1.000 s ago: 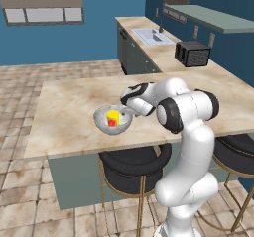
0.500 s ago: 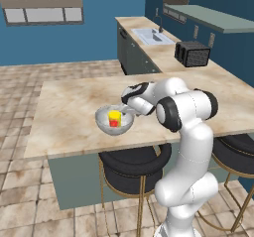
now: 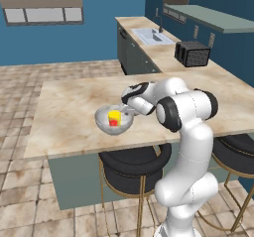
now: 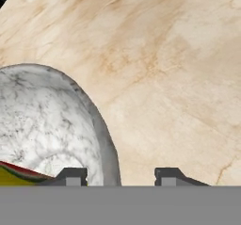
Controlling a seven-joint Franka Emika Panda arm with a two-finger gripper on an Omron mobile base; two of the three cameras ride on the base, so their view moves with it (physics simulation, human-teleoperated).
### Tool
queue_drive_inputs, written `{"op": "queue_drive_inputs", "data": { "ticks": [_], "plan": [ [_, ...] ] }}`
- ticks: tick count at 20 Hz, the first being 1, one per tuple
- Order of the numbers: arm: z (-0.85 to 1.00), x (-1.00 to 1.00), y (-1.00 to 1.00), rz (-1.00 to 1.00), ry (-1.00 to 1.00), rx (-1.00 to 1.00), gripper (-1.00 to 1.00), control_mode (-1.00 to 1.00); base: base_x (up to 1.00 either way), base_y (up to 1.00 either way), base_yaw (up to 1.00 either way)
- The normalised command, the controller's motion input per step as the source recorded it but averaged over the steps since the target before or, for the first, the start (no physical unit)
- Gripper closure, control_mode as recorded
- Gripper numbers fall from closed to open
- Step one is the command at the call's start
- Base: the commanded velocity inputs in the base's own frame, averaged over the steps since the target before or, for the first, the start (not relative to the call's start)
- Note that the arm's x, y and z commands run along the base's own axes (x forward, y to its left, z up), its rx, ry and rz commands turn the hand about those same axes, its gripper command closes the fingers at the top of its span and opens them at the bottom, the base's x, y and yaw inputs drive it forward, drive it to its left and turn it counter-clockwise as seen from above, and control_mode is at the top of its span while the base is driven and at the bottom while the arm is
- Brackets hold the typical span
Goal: Place the cup inside the bowl on the dining table and move the bowl to any counter.
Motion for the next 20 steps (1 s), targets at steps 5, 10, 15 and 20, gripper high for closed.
{"op": "queue_drive_inputs", "data": {
  "ticks": [5, 10, 15, 20],
  "plan": [
    [0.0, 0.0, 0.0, 0.0, 0.0, 0.0, 1.0, -1.0, 0.0, 0.0, 0.0],
    [0.0, 0.0, 0.0, 0.0, 0.0, 0.0, 1.0, -1.0, 0.0, 0.0, 0.0],
    [0.01, 0.0, 0.0, 0.0, 0.0, 0.0, 1.0, -1.0, 0.0, 0.0, 0.0],
    [0.3, 0.01, 0.0, 0.0, 0.01, 0.0, 1.0, -1.0, 0.0, 0.0, 0.0]
  ]
}}
